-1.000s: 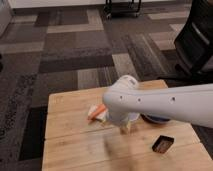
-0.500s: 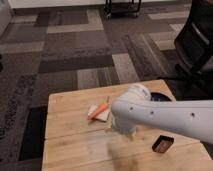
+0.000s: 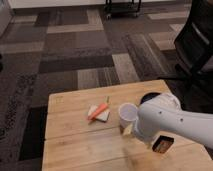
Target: Knock the eraser over
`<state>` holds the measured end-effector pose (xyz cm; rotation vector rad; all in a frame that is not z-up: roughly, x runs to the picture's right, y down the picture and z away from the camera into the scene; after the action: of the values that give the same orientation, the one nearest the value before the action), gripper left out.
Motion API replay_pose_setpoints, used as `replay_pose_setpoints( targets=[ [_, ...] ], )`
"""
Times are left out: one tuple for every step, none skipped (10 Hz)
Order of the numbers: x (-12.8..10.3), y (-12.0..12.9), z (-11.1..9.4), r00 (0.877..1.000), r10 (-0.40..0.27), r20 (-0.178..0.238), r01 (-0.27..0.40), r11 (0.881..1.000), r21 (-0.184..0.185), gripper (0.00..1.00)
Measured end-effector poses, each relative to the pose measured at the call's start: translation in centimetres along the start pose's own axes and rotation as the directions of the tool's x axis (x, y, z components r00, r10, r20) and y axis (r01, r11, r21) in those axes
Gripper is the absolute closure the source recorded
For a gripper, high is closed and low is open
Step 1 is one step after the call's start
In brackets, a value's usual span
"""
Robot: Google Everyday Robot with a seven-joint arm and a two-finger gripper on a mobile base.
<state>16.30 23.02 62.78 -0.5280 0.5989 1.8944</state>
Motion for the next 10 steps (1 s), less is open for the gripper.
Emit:
replay_pose_setpoints(
  targets=[
    [0.2,-1.1,-0.1,1.000,0.016,-0.007,-0.016,1.000,-0.002,0.35],
    [0.3,-2.0,-0.1,0.999,0.031,-0.010,-0.031,1.000,-0.003,0.35],
    [0.4,-2.9,-0.1,0.999,0.047,-0.013,-0.048,0.999,-0.004,0.35],
    [0.3,-3.9,-0.3,0.998,0.065,-0.012,-0.065,0.998,-0.004,0.35],
    [0.1,-4.3,-0.4,0.998,0.069,-0.012,-0.069,0.998,-0.004,0.35],
    [-0.2,-4.5,-0.4,0.998,0.061,-0.011,-0.061,0.998,-0.007,0.35],
    [-0.5,-4.4,-0.4,0.999,0.053,-0.010,-0.053,0.999,-0.009,0.35],
    [-1.1,-4.2,-0.3,1.000,0.028,-0.011,-0.029,1.000,-0.013,0.35],
    [-1.7,-3.9,-0.2,1.000,0.009,-0.013,-0.009,1.000,-0.012,0.35],
    [-2.4,-3.8,-0.4,1.000,-0.004,-0.009,0.004,1.000,-0.009,0.35]
  ],
)
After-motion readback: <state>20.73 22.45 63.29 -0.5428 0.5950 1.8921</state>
